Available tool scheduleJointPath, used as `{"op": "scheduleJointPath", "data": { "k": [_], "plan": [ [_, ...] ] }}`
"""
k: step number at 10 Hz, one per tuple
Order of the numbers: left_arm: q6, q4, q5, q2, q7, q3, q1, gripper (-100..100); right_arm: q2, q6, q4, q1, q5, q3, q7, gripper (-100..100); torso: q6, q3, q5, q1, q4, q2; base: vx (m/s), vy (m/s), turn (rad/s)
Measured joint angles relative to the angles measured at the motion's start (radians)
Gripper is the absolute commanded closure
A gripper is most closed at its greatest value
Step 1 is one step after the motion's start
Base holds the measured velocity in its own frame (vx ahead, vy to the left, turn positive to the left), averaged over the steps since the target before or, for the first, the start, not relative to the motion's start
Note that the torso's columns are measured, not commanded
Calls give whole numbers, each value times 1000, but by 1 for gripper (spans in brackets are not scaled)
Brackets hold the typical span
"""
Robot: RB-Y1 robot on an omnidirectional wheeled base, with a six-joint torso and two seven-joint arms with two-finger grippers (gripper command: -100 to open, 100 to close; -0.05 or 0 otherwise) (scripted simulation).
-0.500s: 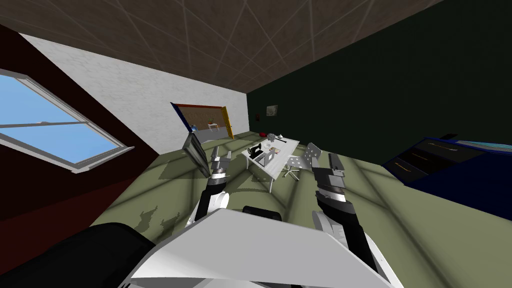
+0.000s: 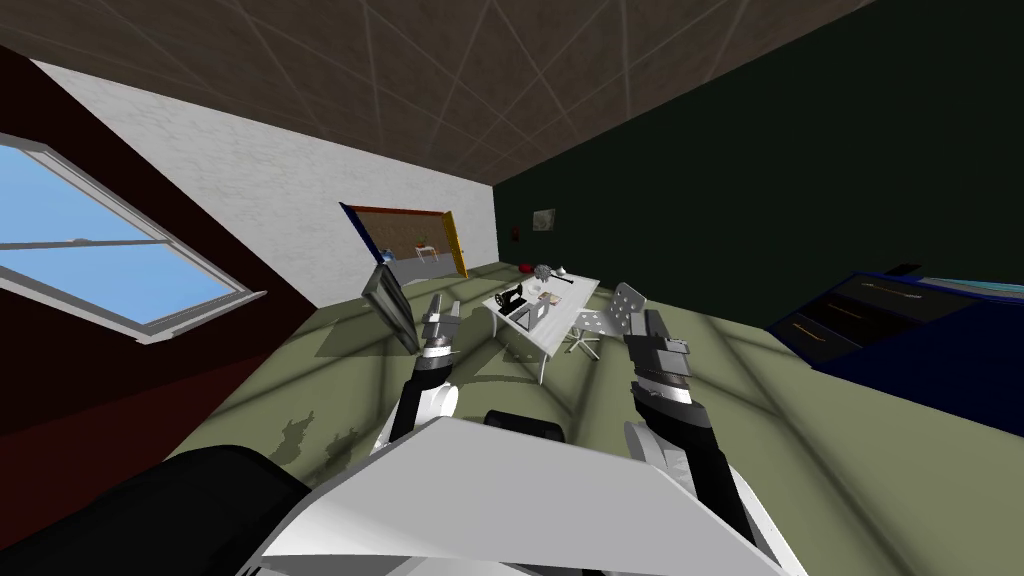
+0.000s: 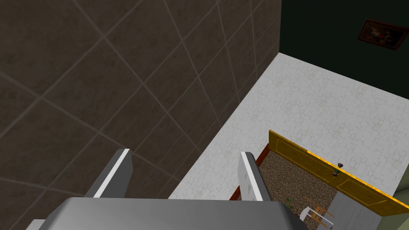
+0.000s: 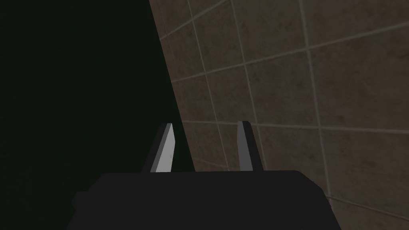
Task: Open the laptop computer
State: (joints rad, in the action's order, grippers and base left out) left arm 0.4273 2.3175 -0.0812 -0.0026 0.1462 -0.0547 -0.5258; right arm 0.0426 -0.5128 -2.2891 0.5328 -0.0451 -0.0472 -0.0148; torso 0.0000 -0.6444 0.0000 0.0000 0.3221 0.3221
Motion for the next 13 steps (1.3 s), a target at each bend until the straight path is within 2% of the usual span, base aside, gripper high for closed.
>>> {"op": "scheduleJointPath", "data": {
  "k": [4,5,6,8,13],
  "plan": [
    [0,0,0,0,0,0,0,0,0,0,0,0,0,0,0,0,0,-590,0,0,295,296,0,0,0],
    [0,0,0,0,0,0,0,0,0,0,0,0,0,0,0,-100,0,-738,0,0,369,369,37,21,-14],
    [0,0,0,0,0,0,0,0,18,5,1,1,11,2,-11,-100,0,-807,0,1,402,402,42,39,-22],
    [0,0,0,0,0,0,0,0,48,25,2,4,42,0,-50,-100,0,-832,1,2,414,413,66,57,-17],
    [0,0,0,0,0,0,0,0,80,80,0,19,137,4,-168,-100,0,-831,0,-1,416,417,71,66,-18]
  ]
}}
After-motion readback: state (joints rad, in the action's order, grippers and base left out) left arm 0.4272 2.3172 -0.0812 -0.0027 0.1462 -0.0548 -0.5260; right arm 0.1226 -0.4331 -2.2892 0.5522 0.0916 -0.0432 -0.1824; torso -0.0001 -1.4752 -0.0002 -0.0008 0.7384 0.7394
